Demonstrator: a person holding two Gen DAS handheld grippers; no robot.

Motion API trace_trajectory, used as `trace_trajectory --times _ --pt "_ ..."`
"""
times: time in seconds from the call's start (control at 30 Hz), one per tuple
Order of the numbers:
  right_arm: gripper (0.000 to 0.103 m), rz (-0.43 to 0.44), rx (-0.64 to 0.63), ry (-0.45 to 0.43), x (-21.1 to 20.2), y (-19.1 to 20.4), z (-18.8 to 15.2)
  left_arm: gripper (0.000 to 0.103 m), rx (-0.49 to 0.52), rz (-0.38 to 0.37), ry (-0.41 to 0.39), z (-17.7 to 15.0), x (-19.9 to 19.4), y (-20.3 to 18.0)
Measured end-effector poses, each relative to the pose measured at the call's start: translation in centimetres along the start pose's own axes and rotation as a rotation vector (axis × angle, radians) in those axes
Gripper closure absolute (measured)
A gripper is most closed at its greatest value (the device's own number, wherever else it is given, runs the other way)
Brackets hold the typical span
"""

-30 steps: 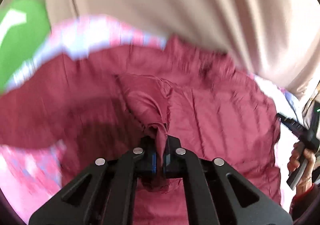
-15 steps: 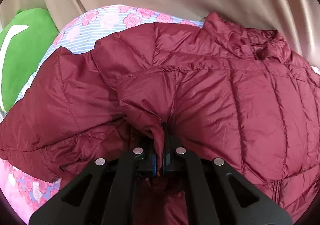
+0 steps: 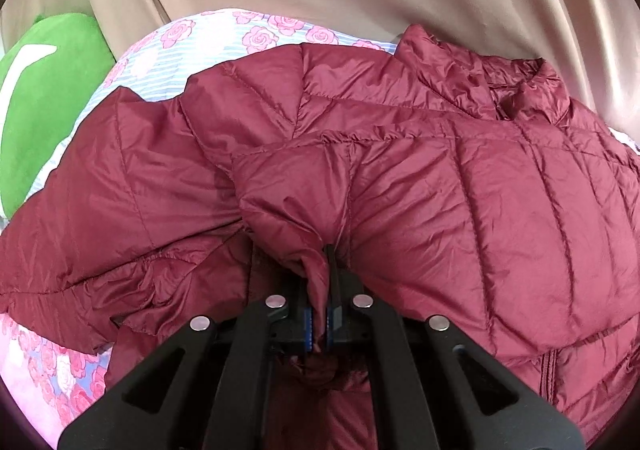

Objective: Fold large clothes

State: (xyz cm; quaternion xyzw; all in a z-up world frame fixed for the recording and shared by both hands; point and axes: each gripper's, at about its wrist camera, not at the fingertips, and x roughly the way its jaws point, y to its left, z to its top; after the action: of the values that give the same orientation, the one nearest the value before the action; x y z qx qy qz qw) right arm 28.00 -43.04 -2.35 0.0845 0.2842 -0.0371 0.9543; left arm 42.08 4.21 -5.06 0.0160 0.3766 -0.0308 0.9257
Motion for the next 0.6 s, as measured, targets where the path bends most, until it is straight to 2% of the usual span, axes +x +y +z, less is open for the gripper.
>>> trace_trajectory --times 0.03,0.07,0.1,0.13,0.2,0.27,0.33,0.4,0.47,0.53,0.6 --pt "0.101 0.002 0.034 0.013 0.3 -0.5 -0.1 0.1 -0.001 -0.009 -0.002 -0.1 -0.1 0.0" --pt "0.101 -0.013 0.051 0.088 2.0 -1.1 -0.7 0.1 0.003 -0.013 -0.004 -0.2 -0.1 0.0" --pt "0.101 -0.037 0.041 0.206 4.3 -1.6 -1.9 0.1 0.01 -0.008 -0.007 -0.2 -0.2 -0.2" --pt "0.101 -0.045 0.039 0.242 5.1 -1.7 -2.4 0.1 0.021 0.003 -0.01 -0.3 -0.2 -0.4" --pt "0.101 -0.064 0.074 0.212 3.4 -2.3 -2.6 0.1 0.026 0.01 -0.013 -0.1 0.0 -0.6" --pt "0.099 -0.07 0.165 0.129 0.3 -3.1 -1.8 0.1 0.022 0.006 -0.014 -0.2 0.0 -0.5" --pt "0.099 -0.038 0.214 0.048 -2.3 -3.2 -0.7 0.1 0.018 0.007 -0.016 -0.2 0.1 -0.4" --pt "0.099 0.016 0.186 0.014 -3.4 -1.6 0.8 0.1 0.02 0.015 -0.016 -0.2 0.2 -0.6" --pt "0.101 0.054 0.123 0.041 -2.4 0.6 1.5 0.1 0.021 0.016 -0.018 -0.2 0.1 -0.6" --pt "0.101 -0.004 0.06 0.106 0.5 1.7 1.1 0.099 0.002 0.0 -0.019 -0.3 0.0 -0.2" --pt "0.102 -0.065 0.057 0.209 4.1 1.3 -0.5 0.095 -0.025 -0.021 -0.022 -0.4 -0.1 0.4"
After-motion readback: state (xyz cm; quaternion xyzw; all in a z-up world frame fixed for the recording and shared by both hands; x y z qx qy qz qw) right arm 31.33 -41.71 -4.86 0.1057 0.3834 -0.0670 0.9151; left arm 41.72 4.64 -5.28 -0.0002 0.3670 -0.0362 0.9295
